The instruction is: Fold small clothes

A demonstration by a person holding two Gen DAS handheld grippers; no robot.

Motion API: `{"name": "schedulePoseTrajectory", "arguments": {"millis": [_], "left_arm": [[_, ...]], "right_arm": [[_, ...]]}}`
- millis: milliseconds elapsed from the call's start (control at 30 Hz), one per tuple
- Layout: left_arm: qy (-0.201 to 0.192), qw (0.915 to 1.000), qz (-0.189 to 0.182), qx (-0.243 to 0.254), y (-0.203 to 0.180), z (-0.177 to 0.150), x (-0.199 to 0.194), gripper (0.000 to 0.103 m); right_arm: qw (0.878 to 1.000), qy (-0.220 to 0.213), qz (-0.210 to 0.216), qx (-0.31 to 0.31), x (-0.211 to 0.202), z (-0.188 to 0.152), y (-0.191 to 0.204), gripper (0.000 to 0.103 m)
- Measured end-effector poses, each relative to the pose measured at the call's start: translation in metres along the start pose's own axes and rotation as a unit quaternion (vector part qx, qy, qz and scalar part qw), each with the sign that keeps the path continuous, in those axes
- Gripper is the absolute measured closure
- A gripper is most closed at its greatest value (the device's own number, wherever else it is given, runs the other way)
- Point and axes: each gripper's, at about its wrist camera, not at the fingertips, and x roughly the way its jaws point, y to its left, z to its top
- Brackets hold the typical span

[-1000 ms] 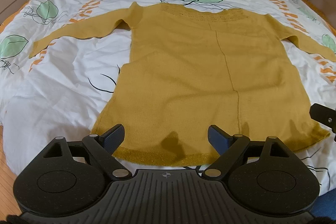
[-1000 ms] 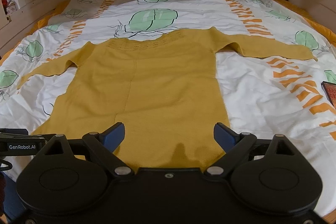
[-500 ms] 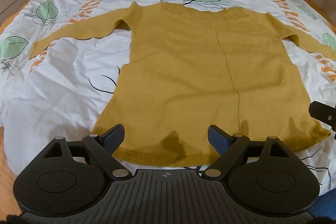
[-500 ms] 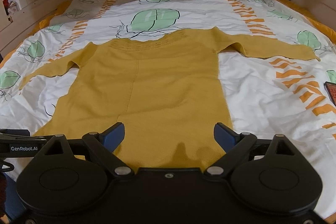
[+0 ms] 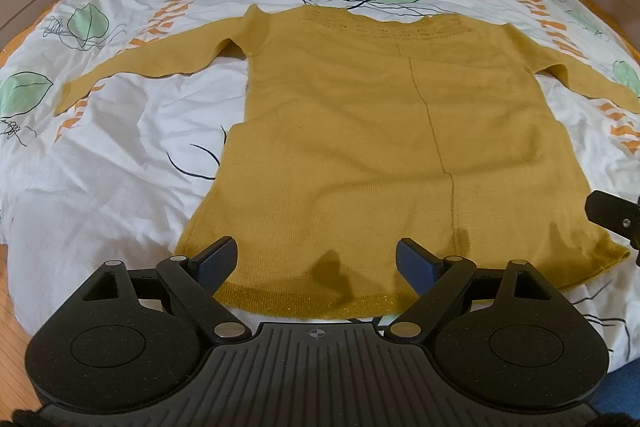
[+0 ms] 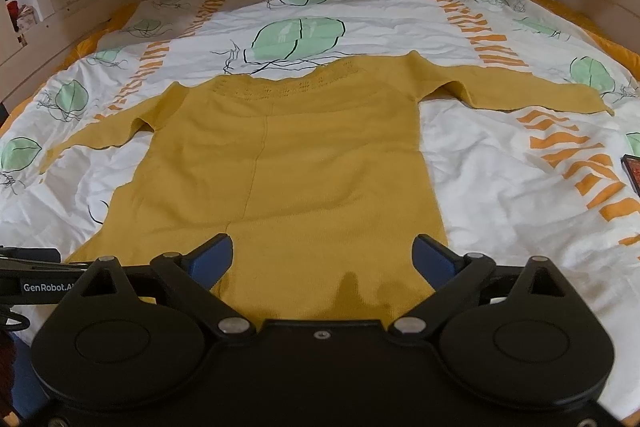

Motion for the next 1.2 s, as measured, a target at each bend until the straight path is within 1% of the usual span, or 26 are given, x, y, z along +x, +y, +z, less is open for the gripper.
{"name": "schedulePoseTrajectory", "arguments": {"millis": [133, 333, 667, 800, 833, 900, 1033, 1133, 1200], "left_arm": [[0.0, 1.0, 0.0, 0.001, 0.0, 0.0, 0.0, 0.016], [0.0, 1.0, 0.005, 0.006, -0.003, 0.002, 0.0, 0.016], [-0.011, 0.9999, 0.005, 0.008, -0.003, 0.003, 0.002, 0.016], [-0.013, 0.9999, 0.005, 0.008, -0.003, 0.005, 0.004, 0.015], [-0.011, 0.9999, 0.001, 0.006, -0.003, 0.006, 0.004, 0.014], [-0.005, 0.9999, -0.009, 0.001, -0.002, 0.007, 0.006, 0.008], [-0.002, 0.9999, -0.014, 0.002, -0.003, 0.01, 0.011, 0.006], [0.003, 0.9998, -0.021, -0.002, -0.003, 0.01, 0.014, 0.001], [0.004, 0.9997, -0.025, -0.004, -0.003, 0.011, 0.017, 0.001]], "right_arm": [[1.0, 0.0, 0.003, 0.001, 0.001, 0.0, -0.002, 0.005], [1.0, -0.002, 0.012, -0.001, 0.002, 0.0, -0.003, 0.001], [0.999, -0.004, 0.05, -0.005, 0.008, 0.004, -0.005, 0.0], [0.998, -0.001, 0.058, -0.003, 0.012, 0.005, -0.005, 0.0], [0.998, -0.002, 0.058, -0.003, 0.013, 0.005, -0.005, 0.0], [0.998, -0.001, 0.06, -0.005, 0.013, 0.006, -0.005, 0.0], [0.998, 0.002, 0.06, -0.006, 0.016, 0.007, -0.006, 0.0], [0.998, 0.003, 0.06, -0.006, 0.018, 0.008, -0.006, 0.0], [0.998, 0.004, 0.065, -0.006, 0.02, 0.008, -0.007, 0.0]]}}
